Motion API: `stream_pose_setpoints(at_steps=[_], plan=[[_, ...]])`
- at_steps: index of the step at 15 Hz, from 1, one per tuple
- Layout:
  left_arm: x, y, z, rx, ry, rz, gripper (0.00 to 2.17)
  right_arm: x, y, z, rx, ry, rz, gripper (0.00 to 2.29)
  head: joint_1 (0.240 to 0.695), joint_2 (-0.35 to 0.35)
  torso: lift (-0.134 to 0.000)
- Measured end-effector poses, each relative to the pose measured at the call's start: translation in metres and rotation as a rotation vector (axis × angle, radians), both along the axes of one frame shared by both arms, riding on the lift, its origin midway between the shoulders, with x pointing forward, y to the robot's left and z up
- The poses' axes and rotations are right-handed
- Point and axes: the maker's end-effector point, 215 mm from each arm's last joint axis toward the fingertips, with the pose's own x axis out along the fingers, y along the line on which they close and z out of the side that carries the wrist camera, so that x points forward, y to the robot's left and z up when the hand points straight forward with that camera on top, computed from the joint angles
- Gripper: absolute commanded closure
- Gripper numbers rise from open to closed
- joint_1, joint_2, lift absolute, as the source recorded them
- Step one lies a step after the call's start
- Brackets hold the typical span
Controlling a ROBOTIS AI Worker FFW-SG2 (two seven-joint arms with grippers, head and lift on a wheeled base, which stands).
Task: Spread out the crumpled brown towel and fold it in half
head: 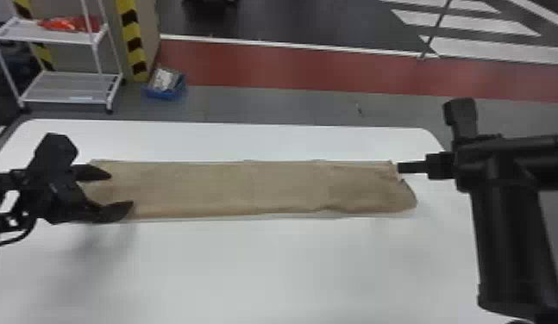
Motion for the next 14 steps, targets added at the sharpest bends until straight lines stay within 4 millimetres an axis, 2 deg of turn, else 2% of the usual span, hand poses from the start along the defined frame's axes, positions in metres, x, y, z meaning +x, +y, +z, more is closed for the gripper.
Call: stream_pose_setpoints(at_steps=[6,11,14], plan=[[-0.002,0.007,0.002,-0.003,-0.004,0.009,0.2,-0.001,-0.009,-0.014,-0.029,0.07,-0.019,0.53,0.695,-0.162,-0.123],[-0.007,0.01,0.0,-0.008,0.0,0.01,0.2,-0.003,-0.002,-0.024,-0.044,0.098,-0.015,0.68,0.695,-0.156,-0.123],[-0.01,0.009,0.0,-0.01,-0.001,0.004,0.2,0.0,0.002,-0.024,-0.064,0.1,-0.016,0.68,0.695,-0.152,-0.123]])
